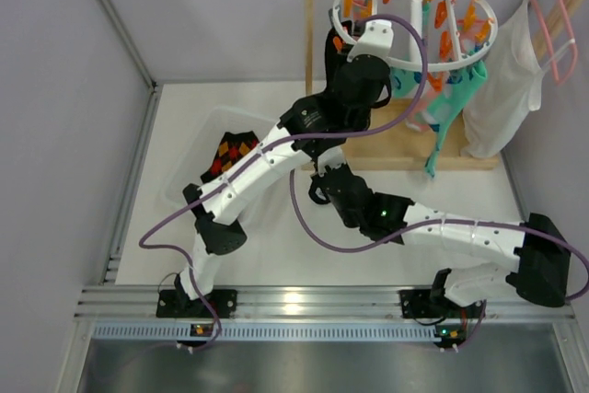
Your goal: Remove the socks clipped to the hanger
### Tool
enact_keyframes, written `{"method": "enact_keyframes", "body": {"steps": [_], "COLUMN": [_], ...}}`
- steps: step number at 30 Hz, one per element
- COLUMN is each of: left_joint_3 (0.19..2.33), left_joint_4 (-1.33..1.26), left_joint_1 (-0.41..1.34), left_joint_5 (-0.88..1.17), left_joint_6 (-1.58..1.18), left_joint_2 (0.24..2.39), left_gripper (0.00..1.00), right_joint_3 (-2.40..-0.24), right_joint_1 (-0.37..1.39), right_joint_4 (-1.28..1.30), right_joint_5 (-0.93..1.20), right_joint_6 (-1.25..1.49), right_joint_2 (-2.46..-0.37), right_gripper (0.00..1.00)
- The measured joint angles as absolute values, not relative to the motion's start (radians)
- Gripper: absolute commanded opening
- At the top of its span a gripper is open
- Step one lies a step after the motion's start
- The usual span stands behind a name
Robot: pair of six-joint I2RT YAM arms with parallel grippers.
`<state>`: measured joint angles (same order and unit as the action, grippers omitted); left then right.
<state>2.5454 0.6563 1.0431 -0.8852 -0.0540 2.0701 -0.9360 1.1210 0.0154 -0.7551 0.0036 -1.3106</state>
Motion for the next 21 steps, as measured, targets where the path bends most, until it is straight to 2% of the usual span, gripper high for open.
{"method": "enact_keyframes", "body": {"steps": [3, 5, 7, 8, 14, 21], "left_joint_3": [2.495, 2.449, 2.389, 2.357, 2.117, 1.875], "left_joint_4": [0.659, 0.662, 0.665, 0.666, 0.666, 0.659], "left_joint_1": [1.043, 1.043, 1.043, 1.043, 1.045, 1.046], "left_joint_5": [-0.88, -0.876, -0.876, -0.876, -0.916, -1.13], "left_joint_6": [-0.07, -0.088, -0.108, -0.12, -0.181, -0.222], "left_joint_2": [2.052, 2.03, 1.992, 1.966, 1.716, 1.346], "left_gripper": [0.69, 0.8, 0.95, 0.98, 0.99, 0.99], "right_joint_3": [-0.907, -0.902, -0.902, -0.902, -0.904, -1.053], "right_joint_1": [1.121, 1.121, 1.121, 1.121, 1.108, 1.083], "right_joint_4": [0.014, 0.01, 0.005, 0.004, -0.002, -0.017], "right_joint_5": [-0.701, -0.657, -0.616, -0.596, -0.455, -0.281], "right_joint_6": [0.015, 0.025, 0.037, 0.046, 0.088, 0.116], "right_joint_2": [-1.248, -1.211, -1.182, -1.17, -1.15, -1.273], "right_gripper": [0.0, 0.0, 0.0, 0.0, 0.0, 0.0]}}
